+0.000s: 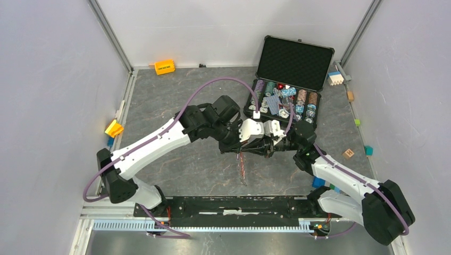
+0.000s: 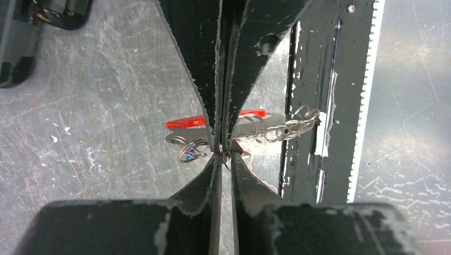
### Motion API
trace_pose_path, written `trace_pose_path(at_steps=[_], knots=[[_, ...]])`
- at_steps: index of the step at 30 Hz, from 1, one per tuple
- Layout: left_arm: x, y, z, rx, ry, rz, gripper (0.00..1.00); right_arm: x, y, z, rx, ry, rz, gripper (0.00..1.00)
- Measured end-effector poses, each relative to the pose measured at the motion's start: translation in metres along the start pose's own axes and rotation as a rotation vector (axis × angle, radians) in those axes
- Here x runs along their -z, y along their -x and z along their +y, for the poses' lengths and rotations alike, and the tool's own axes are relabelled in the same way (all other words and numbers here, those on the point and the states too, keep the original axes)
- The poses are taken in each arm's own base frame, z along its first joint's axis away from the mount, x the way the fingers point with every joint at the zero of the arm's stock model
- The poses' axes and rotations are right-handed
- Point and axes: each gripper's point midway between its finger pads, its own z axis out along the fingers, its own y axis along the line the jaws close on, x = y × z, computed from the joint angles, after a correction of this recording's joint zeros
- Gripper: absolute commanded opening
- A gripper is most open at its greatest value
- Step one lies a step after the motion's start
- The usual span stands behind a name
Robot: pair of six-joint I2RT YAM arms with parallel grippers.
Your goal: Put the keys on the keyring
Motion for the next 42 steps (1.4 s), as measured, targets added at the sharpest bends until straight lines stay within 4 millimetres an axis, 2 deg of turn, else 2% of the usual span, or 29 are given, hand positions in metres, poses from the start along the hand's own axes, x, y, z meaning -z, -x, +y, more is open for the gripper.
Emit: trace_pose_path(at_steps=[4, 11, 14, 17, 22, 25, 34, 42], knots=[[0.006, 0.006, 0.000, -0.022, 0.022, -0.057, 0.30, 0.001, -0.005, -0.002, -0.018, -0.012, 0.016, 0.00], [0.024, 0.015, -0.003, -0.065, 0.049, -0.152, 0.34, 0.006, -0.007, -0.010, -0.023, -0.051, 0.023, 0.00], [0.026, 0.010, -0.002, -0.091, 0.057, -0.167, 0.34, 0.007, -0.006, -0.012, -0.029, -0.060, 0.021, 0.00], [0.022, -0.003, -0.003, -0.142, 0.060, -0.178, 0.34, 0.008, -0.002, -0.013, -0.041, -0.064, 0.008, 0.00], [0.015, -0.015, -0.008, -0.253, 0.066, -0.243, 0.38, 0.010, 0.015, -0.011, -0.049, -0.050, -0.051, 0.00], [0.013, -0.013, -0.009, -0.298, 0.071, -0.285, 0.38, 0.010, 0.021, -0.008, -0.052, -0.038, -0.075, 0.00], [0.010, 0.008, 0.003, -0.336, 0.113, -0.353, 0.34, 0.011, 0.027, -0.004, -0.060, -0.023, -0.095, 0.00], [0.005, 0.010, 0.003, -0.332, 0.088, -0.353, 0.23, 0.011, 0.026, -0.004, -0.065, -0.021, -0.093, 0.00]])
